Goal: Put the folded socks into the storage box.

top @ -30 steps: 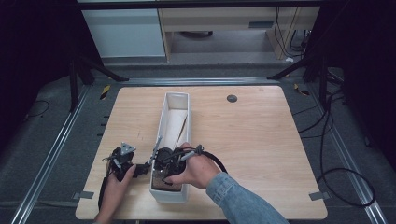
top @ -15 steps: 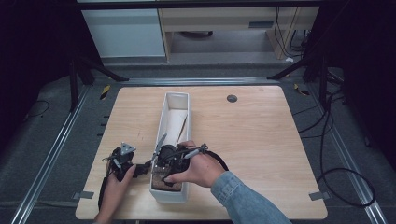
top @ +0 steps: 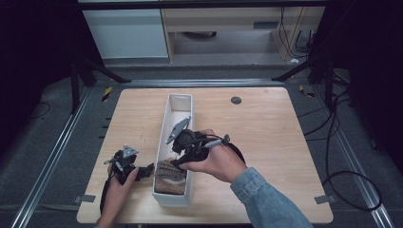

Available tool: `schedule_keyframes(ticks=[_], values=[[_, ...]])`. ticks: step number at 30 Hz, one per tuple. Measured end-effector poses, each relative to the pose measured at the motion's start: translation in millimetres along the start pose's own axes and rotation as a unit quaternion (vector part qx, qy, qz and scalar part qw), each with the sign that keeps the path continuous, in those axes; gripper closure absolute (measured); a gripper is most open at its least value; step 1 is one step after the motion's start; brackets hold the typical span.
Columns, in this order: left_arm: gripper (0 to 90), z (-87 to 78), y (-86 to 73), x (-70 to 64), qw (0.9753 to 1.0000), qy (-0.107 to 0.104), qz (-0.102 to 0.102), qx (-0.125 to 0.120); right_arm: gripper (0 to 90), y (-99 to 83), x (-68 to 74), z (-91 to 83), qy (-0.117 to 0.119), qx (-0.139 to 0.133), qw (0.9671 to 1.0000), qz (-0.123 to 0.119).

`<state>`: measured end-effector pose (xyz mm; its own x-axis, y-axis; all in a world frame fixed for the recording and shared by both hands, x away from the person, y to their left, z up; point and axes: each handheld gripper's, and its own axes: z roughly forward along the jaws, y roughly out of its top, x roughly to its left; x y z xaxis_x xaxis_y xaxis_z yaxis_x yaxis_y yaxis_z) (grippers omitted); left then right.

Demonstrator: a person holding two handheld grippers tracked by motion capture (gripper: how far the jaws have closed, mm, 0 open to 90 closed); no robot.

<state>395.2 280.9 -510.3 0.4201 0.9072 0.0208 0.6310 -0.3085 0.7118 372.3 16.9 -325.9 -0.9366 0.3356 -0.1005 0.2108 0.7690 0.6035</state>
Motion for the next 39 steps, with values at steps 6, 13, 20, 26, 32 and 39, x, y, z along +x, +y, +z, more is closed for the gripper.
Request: schedule_keyframes(ticks=[6,13,20,26,32,39], values=[[0.0,0.1,0.0,0.0,1.0,0.0,0.0,-0.001,65.5,0.2,-9.4,-5.2,-0.003,-0.017,0.9998,0.006],[0.0,0.1,0.0,0.0,1.0,0.0,0.0,-0.001,81.0,0.0,-9.0,6.3,0.012,-0.006,0.9998,0.012],[0.0,0.1,0.0,0.0,1.0,0.0,0.0,-0.001,83.7,0.2,-5.6,21.4,0.028,0.008,0.9995,0.012],[0.0,0.1,0.0,0.0,1.0,0.0,0.0,-0.001,85.3,0.0,-4.8,34.9,0.034,0.014,0.9992,0.015],[0.0,0.1,0.0,0.0,1.0,0.0,0.0,-0.001,87.7,-3.1,-1.1,43.4,0.046,0.025,0.9986,0.011],[0.0,0.2,0.0,0.0,1.0,0.0,-0.001,-0.001,90.0,-5.7,3.6,43.0,0.053,0.028,0.9982,0.005]])
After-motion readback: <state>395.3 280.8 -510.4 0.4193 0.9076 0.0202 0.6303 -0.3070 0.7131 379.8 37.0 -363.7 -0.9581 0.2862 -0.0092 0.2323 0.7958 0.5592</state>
